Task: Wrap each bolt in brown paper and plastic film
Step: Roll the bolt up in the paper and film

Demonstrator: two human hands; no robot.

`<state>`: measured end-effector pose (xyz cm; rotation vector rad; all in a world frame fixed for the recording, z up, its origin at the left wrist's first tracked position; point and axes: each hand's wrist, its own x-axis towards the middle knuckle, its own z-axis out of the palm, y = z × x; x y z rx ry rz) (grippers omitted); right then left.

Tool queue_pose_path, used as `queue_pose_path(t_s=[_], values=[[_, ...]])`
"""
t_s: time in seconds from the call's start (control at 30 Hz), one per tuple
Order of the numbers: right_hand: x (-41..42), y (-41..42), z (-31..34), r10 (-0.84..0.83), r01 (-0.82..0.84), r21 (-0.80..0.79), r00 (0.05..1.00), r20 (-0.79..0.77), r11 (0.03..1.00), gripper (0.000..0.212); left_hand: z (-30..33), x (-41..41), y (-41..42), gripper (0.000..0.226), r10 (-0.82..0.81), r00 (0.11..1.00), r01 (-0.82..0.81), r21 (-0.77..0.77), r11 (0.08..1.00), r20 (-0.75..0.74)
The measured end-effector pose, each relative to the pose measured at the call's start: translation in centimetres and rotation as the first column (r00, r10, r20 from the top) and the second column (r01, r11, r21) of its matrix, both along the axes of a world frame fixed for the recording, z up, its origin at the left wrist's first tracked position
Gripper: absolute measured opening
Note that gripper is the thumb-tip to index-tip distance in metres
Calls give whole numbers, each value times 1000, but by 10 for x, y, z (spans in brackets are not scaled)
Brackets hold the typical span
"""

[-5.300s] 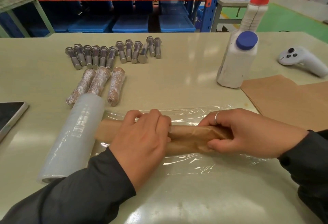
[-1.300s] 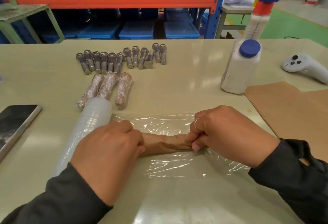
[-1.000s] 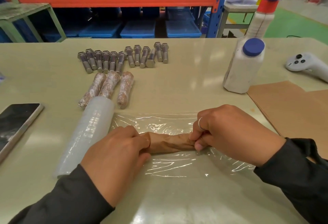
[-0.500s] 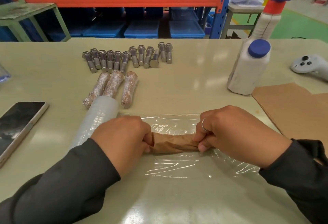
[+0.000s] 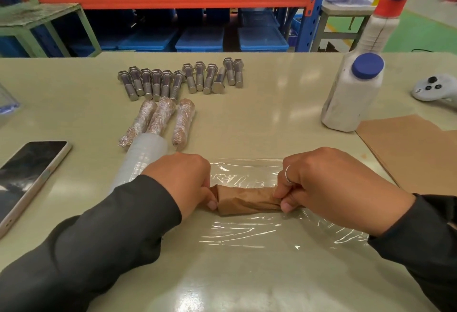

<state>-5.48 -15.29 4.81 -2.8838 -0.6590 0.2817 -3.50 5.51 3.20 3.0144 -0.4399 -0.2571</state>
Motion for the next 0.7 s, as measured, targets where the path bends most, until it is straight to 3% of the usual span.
queue_pose_path(t_s=[0.3, 0.43, 0.53, 0.7], values=[[-2, 0, -4, 2, -1, -35, 999, 50, 999, 14, 0, -3, 3, 14, -41, 999, 41, 10, 999, -36], [-4, 0, -5, -16, 17, -23, 999, 45, 1000, 13, 1, -6, 2, 27, -58, 998, 58, 12, 998, -11], [-5, 1, -5, -26, 26, -12, 998, 51, 1000, 11, 2, -8, 1, 17, -67, 998, 67, 16, 998, -7], [-3, 1, -4, -16, 17, -24, 999, 48, 1000, 13, 7, -4, -2, 18, -42, 991, 45, 19, 999, -126]])
